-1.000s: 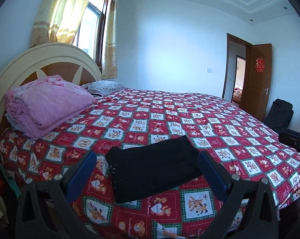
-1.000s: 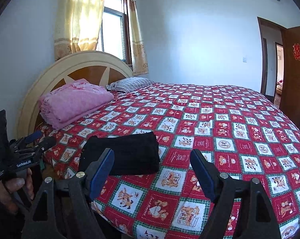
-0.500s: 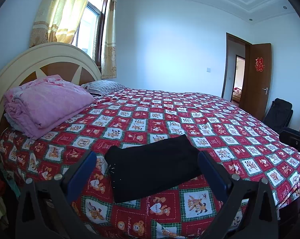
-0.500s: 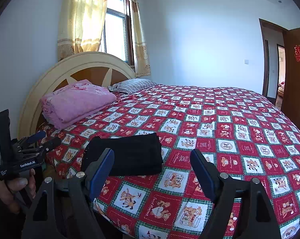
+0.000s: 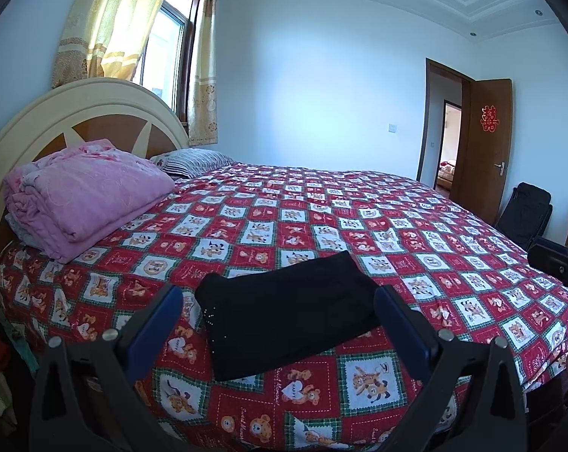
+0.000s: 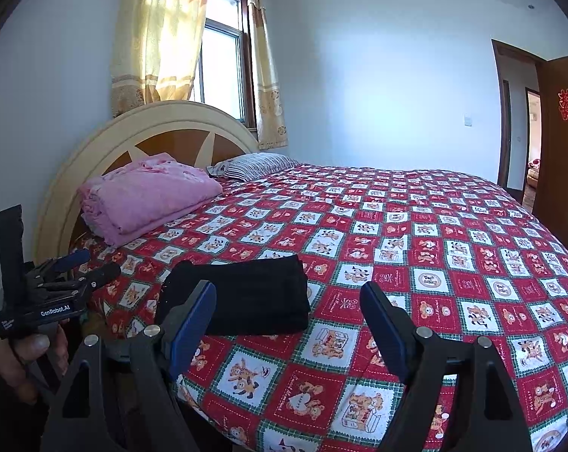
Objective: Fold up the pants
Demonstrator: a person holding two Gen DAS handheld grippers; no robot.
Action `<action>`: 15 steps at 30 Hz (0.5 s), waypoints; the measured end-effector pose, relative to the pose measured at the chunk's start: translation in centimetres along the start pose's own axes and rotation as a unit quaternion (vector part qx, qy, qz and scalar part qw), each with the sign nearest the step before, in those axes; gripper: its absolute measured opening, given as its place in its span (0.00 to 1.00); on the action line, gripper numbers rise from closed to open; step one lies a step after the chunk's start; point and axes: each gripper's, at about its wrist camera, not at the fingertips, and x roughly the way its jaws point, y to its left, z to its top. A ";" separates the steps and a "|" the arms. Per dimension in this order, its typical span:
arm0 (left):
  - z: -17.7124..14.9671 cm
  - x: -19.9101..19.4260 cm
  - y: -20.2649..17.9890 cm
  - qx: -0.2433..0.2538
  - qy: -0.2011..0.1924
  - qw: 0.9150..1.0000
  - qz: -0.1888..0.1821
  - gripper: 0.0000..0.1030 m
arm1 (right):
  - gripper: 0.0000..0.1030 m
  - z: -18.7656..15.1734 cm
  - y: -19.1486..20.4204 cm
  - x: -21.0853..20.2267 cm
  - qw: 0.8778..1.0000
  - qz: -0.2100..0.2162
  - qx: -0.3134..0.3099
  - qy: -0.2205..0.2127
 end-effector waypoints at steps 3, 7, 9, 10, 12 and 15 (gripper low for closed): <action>0.1 -0.2 -0.1 0.003 -0.006 1.000 0.006 1.00 | 0.78 0.0 0.0 0.0 1.000 -0.001 -0.001 -0.001; 0.2 -0.3 -0.1 0.002 -0.010 1.000 0.010 1.00 | 0.78 -0.1 0.0 0.0 1.000 -0.001 -0.002 0.000; 0.3 -0.3 -0.1 0.001 -0.011 1.000 0.009 1.00 | 0.78 -0.1 0.0 0.0 1.000 -0.001 -0.004 0.000; 0.3 -0.3 0.0 0.000 -0.011 1.000 0.009 1.00 | 0.78 -0.1 0.0 0.1 1.000 -0.002 -0.005 0.000; 0.4 -0.3 0.0 -0.006 -0.011 1.000 0.006 1.00 | 0.78 -0.2 0.0 0.1 1.000 -0.003 -0.008 0.001; 0.4 -0.2 0.3 -0.019 -0.008 1.000 -0.002 1.00 | 0.78 -0.2 0.2 0.1 1.000 -0.004 -0.011 0.001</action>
